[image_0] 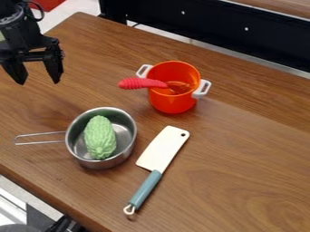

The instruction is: Move the green vegetable from the metal pot to the left side of the orange pot.

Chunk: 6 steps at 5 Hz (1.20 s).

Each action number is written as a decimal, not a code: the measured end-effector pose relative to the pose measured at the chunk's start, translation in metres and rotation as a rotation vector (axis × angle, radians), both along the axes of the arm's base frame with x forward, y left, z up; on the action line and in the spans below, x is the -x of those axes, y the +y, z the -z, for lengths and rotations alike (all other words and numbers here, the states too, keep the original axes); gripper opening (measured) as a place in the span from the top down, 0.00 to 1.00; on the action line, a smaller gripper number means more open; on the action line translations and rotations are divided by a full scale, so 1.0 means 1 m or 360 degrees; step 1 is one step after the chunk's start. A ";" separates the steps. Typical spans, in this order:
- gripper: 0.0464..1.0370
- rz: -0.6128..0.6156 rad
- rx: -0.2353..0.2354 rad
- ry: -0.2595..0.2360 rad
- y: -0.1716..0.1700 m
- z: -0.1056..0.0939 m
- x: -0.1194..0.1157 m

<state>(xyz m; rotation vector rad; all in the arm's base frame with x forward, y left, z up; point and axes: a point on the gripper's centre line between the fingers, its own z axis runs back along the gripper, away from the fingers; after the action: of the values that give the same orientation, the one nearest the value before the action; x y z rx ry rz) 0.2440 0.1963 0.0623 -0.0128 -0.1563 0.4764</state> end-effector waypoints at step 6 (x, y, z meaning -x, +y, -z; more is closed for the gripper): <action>0.04 0.0087 0.0227 0.0117 -0.092 -0.009 0.026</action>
<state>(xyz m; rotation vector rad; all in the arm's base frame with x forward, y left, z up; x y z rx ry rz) 0.2176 0.1044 0.0716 -0.1386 -0.0493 0.4319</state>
